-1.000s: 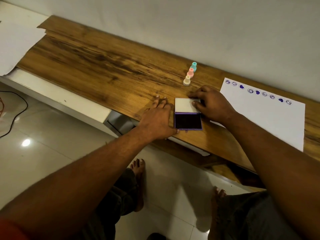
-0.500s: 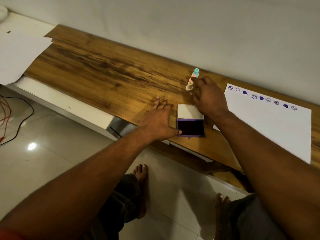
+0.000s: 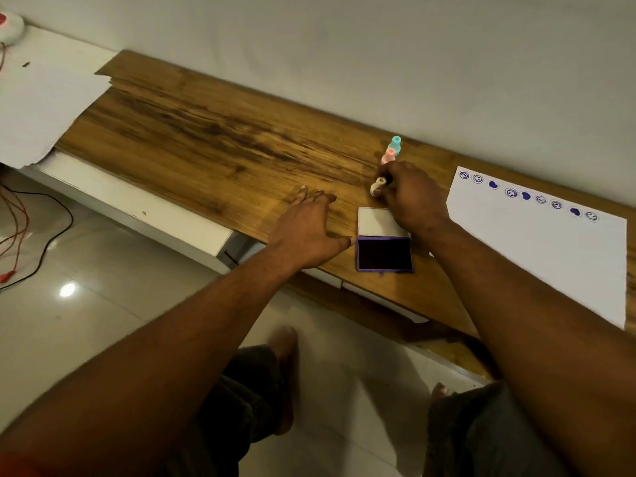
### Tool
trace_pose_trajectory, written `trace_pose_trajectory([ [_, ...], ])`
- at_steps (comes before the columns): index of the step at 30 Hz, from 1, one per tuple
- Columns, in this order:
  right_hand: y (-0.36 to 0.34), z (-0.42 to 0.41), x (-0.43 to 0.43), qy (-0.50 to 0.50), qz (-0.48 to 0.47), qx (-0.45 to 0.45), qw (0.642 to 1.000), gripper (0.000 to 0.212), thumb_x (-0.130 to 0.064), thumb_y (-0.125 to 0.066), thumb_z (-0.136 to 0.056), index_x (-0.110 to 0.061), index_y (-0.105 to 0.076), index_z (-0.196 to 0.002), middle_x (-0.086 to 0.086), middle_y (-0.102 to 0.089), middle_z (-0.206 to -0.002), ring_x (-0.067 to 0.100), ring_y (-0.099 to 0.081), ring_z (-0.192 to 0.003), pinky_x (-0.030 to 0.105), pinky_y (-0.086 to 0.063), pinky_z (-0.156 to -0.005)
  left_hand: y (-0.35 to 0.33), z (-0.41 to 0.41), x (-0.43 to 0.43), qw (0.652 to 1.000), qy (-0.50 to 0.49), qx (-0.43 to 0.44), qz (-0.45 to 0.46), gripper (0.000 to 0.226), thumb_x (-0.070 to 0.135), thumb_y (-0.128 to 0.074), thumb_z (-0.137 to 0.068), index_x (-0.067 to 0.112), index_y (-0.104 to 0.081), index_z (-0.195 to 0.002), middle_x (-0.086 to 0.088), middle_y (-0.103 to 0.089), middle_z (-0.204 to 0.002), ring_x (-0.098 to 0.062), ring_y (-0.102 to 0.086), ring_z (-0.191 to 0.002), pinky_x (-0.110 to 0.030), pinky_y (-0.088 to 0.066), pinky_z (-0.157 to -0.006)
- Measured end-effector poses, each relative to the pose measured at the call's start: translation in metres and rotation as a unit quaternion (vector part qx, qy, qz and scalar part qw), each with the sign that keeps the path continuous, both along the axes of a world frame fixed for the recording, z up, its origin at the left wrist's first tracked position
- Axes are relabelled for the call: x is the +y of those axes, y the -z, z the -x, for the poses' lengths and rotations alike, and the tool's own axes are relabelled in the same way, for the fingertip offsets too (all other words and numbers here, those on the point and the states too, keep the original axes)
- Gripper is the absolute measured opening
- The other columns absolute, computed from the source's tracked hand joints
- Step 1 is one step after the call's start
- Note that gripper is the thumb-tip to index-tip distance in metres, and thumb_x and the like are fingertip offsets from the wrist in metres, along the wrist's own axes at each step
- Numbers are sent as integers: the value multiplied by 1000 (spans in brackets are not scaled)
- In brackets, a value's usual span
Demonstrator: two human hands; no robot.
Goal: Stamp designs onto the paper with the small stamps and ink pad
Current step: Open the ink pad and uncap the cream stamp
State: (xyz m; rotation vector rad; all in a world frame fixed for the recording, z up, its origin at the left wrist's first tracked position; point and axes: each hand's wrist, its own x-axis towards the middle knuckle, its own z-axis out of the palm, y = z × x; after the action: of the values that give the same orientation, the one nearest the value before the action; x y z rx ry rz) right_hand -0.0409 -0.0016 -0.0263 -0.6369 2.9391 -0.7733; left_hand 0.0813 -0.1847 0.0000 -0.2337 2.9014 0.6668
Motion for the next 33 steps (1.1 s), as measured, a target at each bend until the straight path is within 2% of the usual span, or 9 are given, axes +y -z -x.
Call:
trace_pose_trajectory([
  [5,-22,-8,-7,-10,147,-85,985,27,-37,-73,-94,-21,-66,-114,-6,-68,-105,12,-63,-94,18,-46,-74,-5,1,5,997,-18,75,13,83,66,-71,-87,23,-47,-155,-3,-53,-157,-24,-31,-155,-43,-39,-116],
  [9,-40,-25,-5,-74,204,-125,968,23,-32,-74,-93,-17,-71,-111,-3,-73,-99,15,-68,-92,28,-53,-80,-10,2,9,987,-25,159,9,62,61,-71,-91,30,-59,-144,7,-71,-131,-14,-66,-118,-34,-55,-89],
  [12,-44,-33,1,-76,209,-135,966,24,-30,-74,-94,-15,-70,-112,-2,-73,-99,14,-68,-91,29,-53,-81,-12,3,13,981,-38,189,-8,46,58,-71,-92,31,-69,-130,14,-77,-111,-6,-71,-99,-26,-50,-72],
  [16,-44,-37,13,-74,204,-136,967,25,-28,-73,-94,-13,-70,-114,-3,-72,-99,8,-64,-86,21,-50,-76,-10,5,20,981,-41,186,-26,49,65,-74,-85,32,-73,-122,17,-78,-103,0,-70,-91,-16,-38,-62],
  [21,-42,-40,20,-81,182,-111,974,25,-34,-70,-96,-16,-69,-114,-6,-70,-99,5,-63,-86,14,-45,-73,-8,6,25,977,-20,205,-48,40,58,-73,-90,30,-76,-118,13,-79,-104,-2,-71,-95,-12,-36,-65],
  [25,-40,-40,25,-100,83,-36,991,38,-49,-57,-101,-16,-70,-115,-2,-71,-98,13,-63,-88,29,-50,-74,-10,5,28,971,-9,234,-54,36,54,-73,-91,30,-78,-118,12,-80,-105,-4,-72,-96,-12,-38,-70],
  [27,-39,-41,27,-122,66,-16,990,42,-53,-49,-103,-17,-70,-111,-4,-68,-89,11,-60,-80,28,-44,-68,-10,5,27,969,0,243,-38,36,55,-73,-91,31,-79,-118,12,-80,-105,-6,-72,-96,-18,-44,-73],
  [30,-40,-40,28,-149,49,7,988,42,-51,-44,-105,-18,-69,-104,-9,-60,-78,6,-55,-70,24,-35,-61,-9,4,25,972,15,235,-15,39,59,-70,-92,30,-79,-115,12,-80,-104,-10,-73,-98,-39,-55,-87],
  [33,-39,-37,29,-171,31,10,985,36,-44,-47,-106,-16,-67,-97,-6,-59,-76,8,-53,-67,25,-34,-59,-7,3,23,976,27,216,-19,41,60,-68,-93,29,-78,-119,11,-79,-108,-12,-71,-104,-49,-55,-95],
])
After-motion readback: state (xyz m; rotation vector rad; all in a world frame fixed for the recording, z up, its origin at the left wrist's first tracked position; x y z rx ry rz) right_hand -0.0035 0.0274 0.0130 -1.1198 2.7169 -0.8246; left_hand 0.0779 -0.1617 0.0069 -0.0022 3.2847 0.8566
